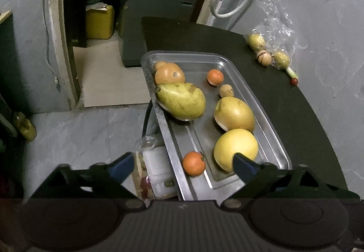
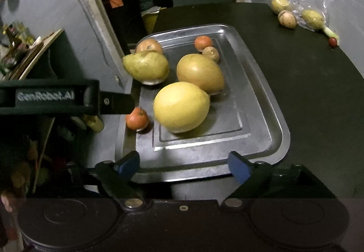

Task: Organize fruits
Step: 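Open both tools to drop the lemon and tangerine into the tray, then move both tools from the tray toward the striped fruit and red fruit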

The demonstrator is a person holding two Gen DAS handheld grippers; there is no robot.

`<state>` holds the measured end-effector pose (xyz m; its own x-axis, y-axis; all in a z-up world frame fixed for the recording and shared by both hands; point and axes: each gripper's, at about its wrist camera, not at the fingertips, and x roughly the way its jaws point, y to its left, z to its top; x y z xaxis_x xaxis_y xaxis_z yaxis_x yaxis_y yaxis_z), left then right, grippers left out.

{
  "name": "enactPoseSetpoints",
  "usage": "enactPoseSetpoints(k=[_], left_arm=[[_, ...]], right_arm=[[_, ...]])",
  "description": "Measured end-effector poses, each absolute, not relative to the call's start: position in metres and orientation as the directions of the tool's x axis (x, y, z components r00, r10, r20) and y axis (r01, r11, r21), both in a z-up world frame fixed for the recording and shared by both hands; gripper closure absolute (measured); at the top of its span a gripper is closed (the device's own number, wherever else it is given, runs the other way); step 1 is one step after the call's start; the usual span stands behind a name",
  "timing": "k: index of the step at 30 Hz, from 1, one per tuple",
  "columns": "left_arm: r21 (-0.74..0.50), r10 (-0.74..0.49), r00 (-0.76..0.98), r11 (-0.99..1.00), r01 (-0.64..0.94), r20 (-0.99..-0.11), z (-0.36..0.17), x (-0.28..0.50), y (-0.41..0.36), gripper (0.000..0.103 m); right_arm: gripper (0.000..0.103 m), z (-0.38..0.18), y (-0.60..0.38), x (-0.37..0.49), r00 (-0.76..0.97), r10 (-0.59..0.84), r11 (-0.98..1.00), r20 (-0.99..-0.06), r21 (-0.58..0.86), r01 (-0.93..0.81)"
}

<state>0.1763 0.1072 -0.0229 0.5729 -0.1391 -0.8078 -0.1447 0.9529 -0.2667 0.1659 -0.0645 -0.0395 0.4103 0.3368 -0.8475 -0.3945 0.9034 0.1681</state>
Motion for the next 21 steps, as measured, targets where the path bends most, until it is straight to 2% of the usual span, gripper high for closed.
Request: enactPoseSetpoints(k=[3,11,21], left_arm=[[-0.246,-0.134,0.565,0.961,-0.126,-0.814,-0.019,0.171,0.104,0.001],[-0.259,-0.168,0.495,0.958,-0.121,-0.852,-0.019,0.160,0.102,0.001],[-0.258,-0.205,0.422,0.964,-0.071,-0.883,-0.020,0.159,0.084,0.001]], right_arm=[[0.005,-0.036,-0.065,0.162,0.407,0.344,0.890,-0.846,0.156,-0.428],[0.003,-0.033,-0.072,0.155,0.361,0.329,0.870,-0.873,0.131,-0.476],[0.001,-0.026,-0.116,0.163,0.384,0.230,0.928,-0.894,0.083,-0.363]])
